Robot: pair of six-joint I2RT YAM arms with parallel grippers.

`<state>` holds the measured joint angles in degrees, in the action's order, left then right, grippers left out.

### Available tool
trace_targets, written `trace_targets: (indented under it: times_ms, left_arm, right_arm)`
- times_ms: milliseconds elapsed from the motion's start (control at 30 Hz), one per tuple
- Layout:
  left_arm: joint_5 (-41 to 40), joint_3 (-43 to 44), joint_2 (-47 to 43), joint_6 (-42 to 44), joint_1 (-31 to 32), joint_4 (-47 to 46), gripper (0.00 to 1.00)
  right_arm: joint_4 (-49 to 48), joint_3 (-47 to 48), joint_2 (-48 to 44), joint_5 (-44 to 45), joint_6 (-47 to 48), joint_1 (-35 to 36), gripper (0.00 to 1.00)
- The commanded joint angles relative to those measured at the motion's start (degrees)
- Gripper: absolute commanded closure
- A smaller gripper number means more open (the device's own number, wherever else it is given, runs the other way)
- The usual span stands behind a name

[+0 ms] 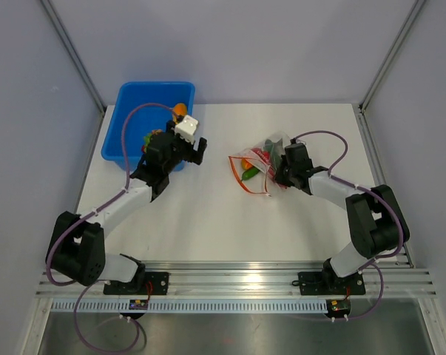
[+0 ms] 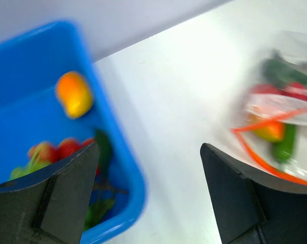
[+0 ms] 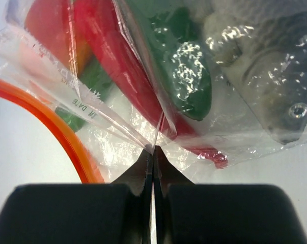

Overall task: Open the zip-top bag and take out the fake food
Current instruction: Place the fake fruit in the bin.

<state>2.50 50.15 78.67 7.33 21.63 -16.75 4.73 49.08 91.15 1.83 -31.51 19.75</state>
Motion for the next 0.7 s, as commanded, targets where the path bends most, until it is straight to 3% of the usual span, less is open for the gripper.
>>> trace_targets:
  times_ms: [0,267,667]
  left_arm:
    - [4.53,-1.37,-0.02,10.32,4.82,-2.85,0.16]
    - [6.99,5.04,10.52,12.53,6.94,4.35,0.18]
    - [11.21,9.26,20.2,15.78,9.22,4.63,0.22]
  right_arm:
    - [-3.67,0.49,-1.33,-1.56,0.39,2.3,1.0]
    - [-7.01,-1.09,-4.84,-1.56,1.01,4.42,1.0]
    - [-5.52,0.66,-2.83,-4.29,2.5,5.74,1.0]
